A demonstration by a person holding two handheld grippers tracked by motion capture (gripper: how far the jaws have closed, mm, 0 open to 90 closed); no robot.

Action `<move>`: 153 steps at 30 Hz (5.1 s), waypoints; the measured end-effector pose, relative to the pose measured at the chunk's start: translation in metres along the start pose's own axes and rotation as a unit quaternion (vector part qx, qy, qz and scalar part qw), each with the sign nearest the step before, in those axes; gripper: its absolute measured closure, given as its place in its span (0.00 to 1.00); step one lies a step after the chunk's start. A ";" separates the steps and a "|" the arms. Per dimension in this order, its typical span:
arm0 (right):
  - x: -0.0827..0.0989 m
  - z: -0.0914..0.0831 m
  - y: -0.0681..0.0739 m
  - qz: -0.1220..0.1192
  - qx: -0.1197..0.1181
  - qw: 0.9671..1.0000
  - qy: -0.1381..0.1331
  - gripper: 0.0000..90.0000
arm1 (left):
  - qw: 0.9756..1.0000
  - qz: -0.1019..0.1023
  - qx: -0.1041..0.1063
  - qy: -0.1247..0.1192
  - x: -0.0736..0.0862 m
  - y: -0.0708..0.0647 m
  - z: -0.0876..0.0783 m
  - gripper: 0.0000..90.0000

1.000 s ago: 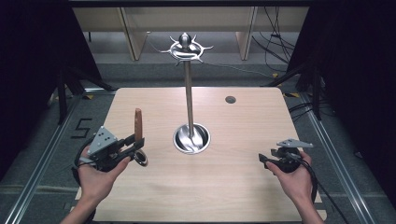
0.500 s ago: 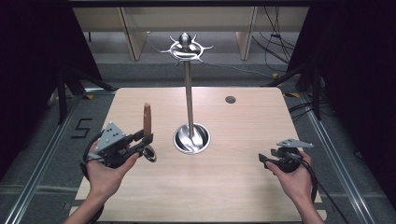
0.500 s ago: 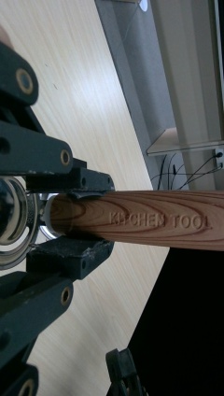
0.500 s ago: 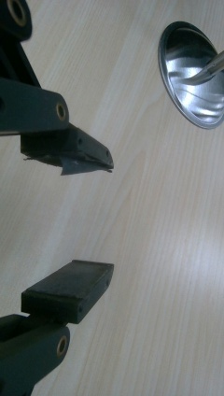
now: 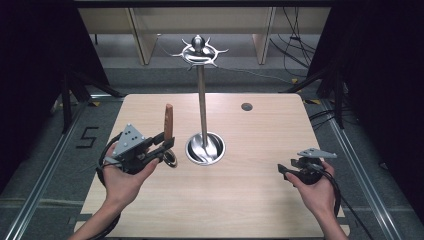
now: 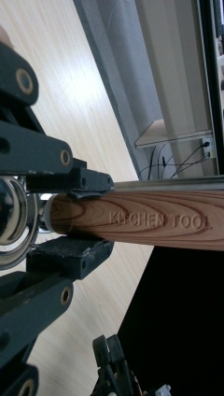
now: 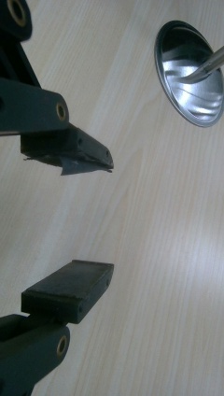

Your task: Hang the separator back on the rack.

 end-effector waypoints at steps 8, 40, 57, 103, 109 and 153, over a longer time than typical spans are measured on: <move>-0.001 0.000 -0.003 -0.018 0.007 1.000 -0.002 0.48 | 1.000 0.009 0.000 -0.012 -0.015 -0.005 0.004 0.76; -0.004 0.003 -0.001 -0.008 -0.004 1.000 -0.012 0.51 | 0.999 0.006 -0.014 -0.040 -0.049 -0.017 0.019 0.76; -0.007 0.001 0.005 0.005 -0.008 1.000 -0.024 0.51 | 0.998 0.001 -0.029 -0.048 -0.053 -0.012 0.030 0.76; -0.006 0.002 -0.002 -0.030 0.003 0.999 -0.024 0.49 | 0.997 -0.008 -0.043 -0.058 -0.069 -0.004 0.049 0.76; -0.003 0.002 0.003 -0.003 -0.002 1.000 -0.009 0.49 | 0.997 -0.006 -0.046 -0.058 -0.071 -0.002 0.052 0.76; -0.005 0.004 0.001 -0.018 -0.008 1.000 -0.018 0.49 | 0.992 0.011 -0.108 -0.057 -0.084 0.006 0.072 0.76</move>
Point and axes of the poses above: each handheld gripper's, and its own axes: z roughly forward along the jaws, x roughly out of its underside, y roughly to its left, the point moved 9 cm from there along z, roughly forward along the jaws
